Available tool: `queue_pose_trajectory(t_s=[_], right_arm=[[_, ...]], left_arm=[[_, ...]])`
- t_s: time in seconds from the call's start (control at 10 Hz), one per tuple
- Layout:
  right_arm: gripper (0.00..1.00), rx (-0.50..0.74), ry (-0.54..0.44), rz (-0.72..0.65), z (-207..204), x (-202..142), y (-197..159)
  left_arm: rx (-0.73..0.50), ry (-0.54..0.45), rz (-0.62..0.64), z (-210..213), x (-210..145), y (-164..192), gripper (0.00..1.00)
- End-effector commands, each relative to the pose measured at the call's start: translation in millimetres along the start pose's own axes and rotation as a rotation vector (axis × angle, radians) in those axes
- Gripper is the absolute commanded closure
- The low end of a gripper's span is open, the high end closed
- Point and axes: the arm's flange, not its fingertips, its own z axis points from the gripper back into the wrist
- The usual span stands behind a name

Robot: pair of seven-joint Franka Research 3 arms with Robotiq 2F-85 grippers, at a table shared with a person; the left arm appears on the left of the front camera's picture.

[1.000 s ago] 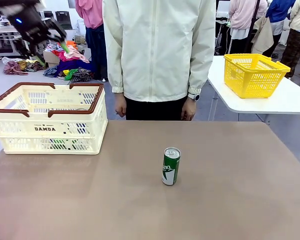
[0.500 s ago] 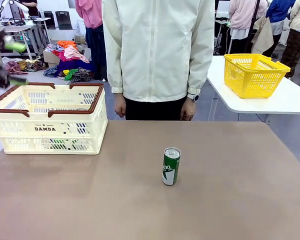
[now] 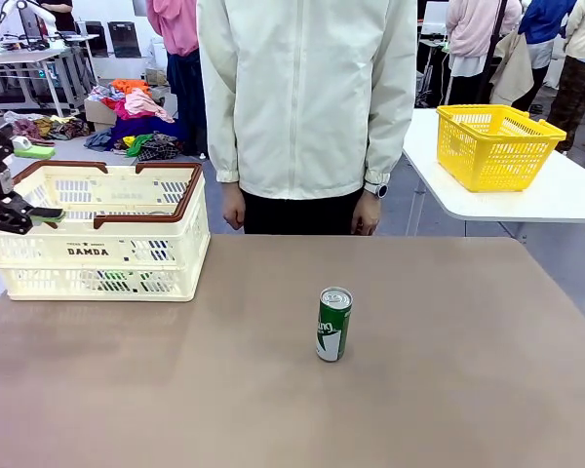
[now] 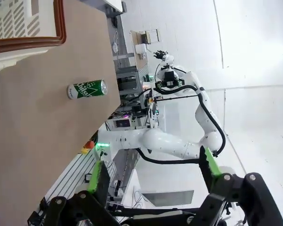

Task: Place the drinks into the Shopping basket.
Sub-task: Pick up one drink and place it into the Shopping basket.

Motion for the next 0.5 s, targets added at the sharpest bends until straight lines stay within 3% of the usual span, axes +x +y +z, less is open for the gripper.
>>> queue_pose_trajectory(t_s=[0.0, 0.4], right_arm=[[0.0, 0.01, 0.0, -0.016, 0.9, -1.4, 5.4], [0.0, 0.01, 0.0, -0.016, 0.9, -1.4, 5.4]], left_arm=[[-0.024, -0.01, -0.019, 5.5, -2.7, -4.9, 0.0], [-0.024, -0.01, -0.019, 5.5, -2.7, -4.9, 0.0]])
